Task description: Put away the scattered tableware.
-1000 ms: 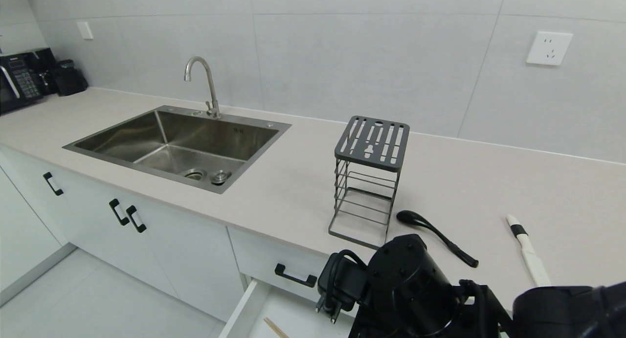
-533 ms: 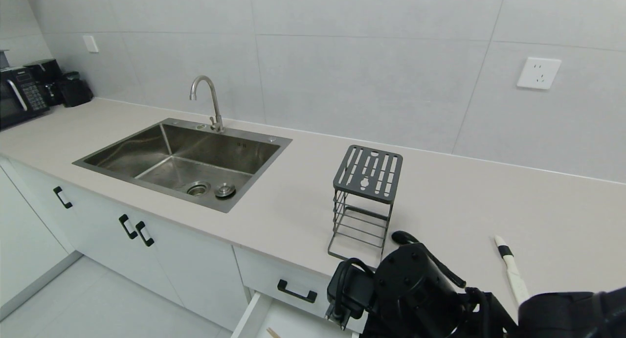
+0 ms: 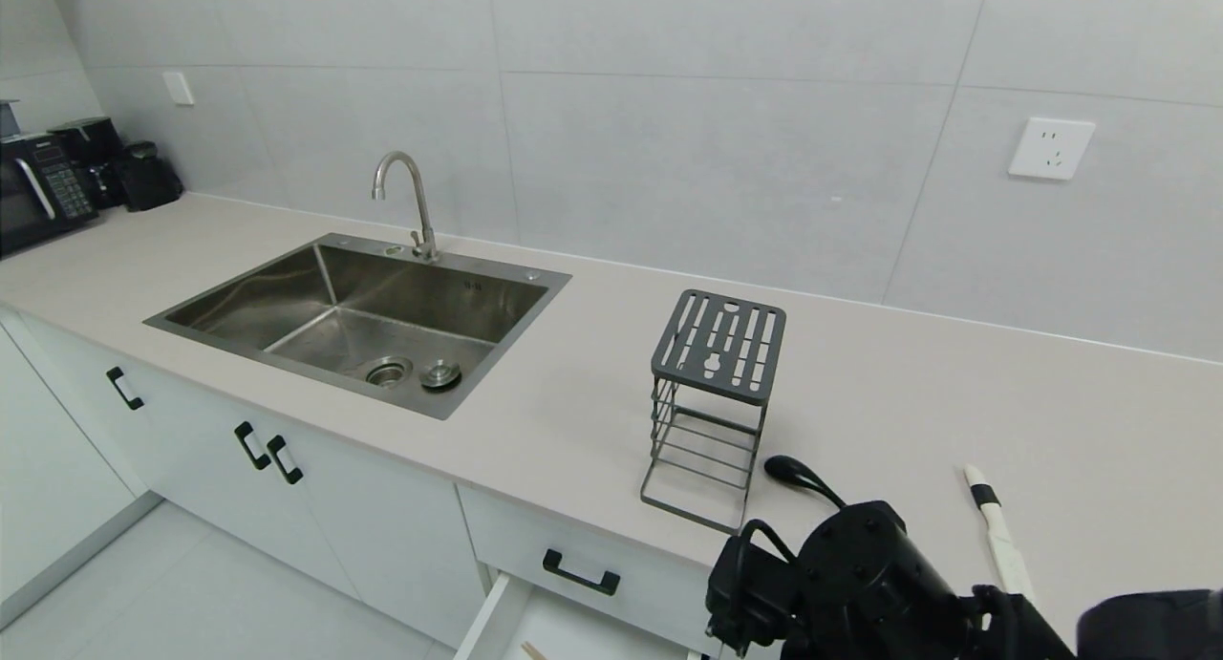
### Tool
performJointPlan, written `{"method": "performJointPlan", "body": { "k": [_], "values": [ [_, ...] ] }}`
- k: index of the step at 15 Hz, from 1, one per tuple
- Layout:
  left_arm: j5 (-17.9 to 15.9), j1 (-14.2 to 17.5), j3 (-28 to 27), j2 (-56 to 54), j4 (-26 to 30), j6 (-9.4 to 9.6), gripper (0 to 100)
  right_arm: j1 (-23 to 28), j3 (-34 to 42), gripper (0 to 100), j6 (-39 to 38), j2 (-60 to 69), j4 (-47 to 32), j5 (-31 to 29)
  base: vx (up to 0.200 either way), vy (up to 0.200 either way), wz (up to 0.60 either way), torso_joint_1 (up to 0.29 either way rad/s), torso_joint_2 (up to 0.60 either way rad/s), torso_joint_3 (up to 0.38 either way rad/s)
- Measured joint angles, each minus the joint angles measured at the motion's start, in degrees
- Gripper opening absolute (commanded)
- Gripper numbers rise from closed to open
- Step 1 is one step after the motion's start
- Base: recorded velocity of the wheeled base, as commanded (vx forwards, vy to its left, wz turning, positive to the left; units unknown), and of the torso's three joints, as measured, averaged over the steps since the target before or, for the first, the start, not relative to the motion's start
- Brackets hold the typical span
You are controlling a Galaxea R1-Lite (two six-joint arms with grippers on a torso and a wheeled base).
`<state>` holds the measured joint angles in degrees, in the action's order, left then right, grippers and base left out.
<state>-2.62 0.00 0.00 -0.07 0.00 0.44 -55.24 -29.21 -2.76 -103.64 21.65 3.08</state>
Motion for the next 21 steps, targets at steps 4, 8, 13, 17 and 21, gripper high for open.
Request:
{"method": "performJointPlan", "body": {
  "k": [4,8,13,17,21],
  "values": [
    [0.0,0.0,0.0,0.0,0.0,0.0,100,4.9,3.8,100,-2.2,5.3,-0.4,-4.2,0.0,0.0,0.0,0.0,0.0,0.0],
    [0.0,0.0,0.0,0.0,0.0,0.0,100,11.4,5.0,100,-1.5,7.9,-0.4,-4.5,0.0,0.0,0.0,0.0,0.0,0.0],
    [0.0,0.0,0.0,0.0,0.0,0.02,100,17.6,4.6,100,-1.0,7.6,-0.1,-5.3,0.0,0.0,0.0,0.0,0.0,0.0],
    [0.0,0.0,0.0,0.0,0.0,0.0,100,26.9,4.5,100,6.0,5.7,2.0,-2.9,0.0,0.0,0.0,0.0,0.0,0.0],
    [0.0,0.0,0.0,0.0,0.0,0.0,100,33.8,3.8,100,8.5,2.0,4.2,-0.6,0.0,0.0,0.0,0.0,0.0,0.0]
  ]
}}
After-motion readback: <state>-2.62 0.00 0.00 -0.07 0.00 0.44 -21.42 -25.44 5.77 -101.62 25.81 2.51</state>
